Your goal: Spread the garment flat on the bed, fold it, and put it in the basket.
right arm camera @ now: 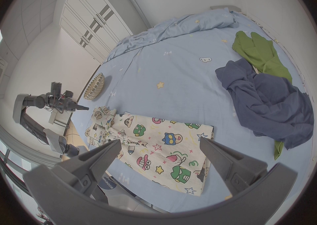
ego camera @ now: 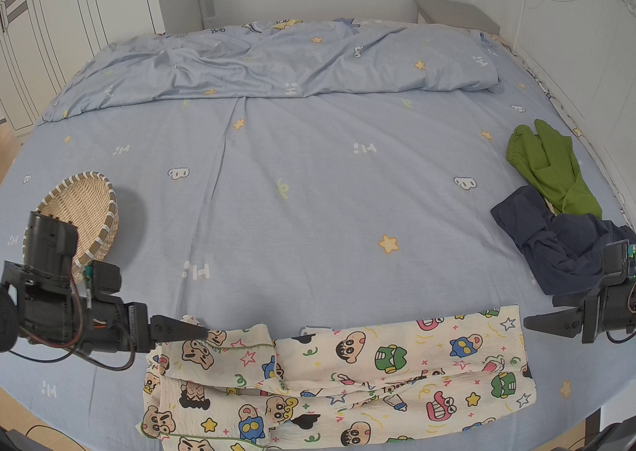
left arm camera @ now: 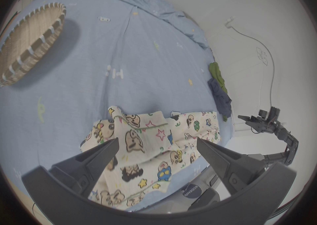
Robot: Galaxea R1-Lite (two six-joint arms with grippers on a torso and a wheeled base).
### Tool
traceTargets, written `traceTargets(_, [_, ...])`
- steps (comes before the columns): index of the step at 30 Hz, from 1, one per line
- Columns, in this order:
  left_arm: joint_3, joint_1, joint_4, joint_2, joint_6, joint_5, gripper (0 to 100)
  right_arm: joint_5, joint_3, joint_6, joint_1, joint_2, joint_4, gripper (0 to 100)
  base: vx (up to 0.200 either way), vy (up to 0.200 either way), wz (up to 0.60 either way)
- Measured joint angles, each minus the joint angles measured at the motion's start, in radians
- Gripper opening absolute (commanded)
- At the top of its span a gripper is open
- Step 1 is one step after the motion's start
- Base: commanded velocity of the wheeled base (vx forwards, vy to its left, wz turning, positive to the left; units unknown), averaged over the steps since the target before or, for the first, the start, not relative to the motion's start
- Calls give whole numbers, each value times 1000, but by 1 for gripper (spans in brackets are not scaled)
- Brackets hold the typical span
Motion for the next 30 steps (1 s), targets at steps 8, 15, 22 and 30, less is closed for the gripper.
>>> traceTargets(8, [26, -4, -175, 231, -17, -4, 100, 1, 6, -1, 5, -3, -4, 100, 0, 0, 0])
traceTargets(15, [77, -1, -179, 292, -14, -5, 100, 1, 7, -1, 7, -3, -4, 100, 0, 0, 0])
traceTargets(22, [113, -5, -180, 307, -11, -4, 100, 0, 7, -1, 5, -3, -4, 100, 0, 0, 0])
traceTargets(30, [121, -13, -170, 288, -19, -5, 100, 0, 7, 0, -2, -3, -4, 100, 0, 0, 0])
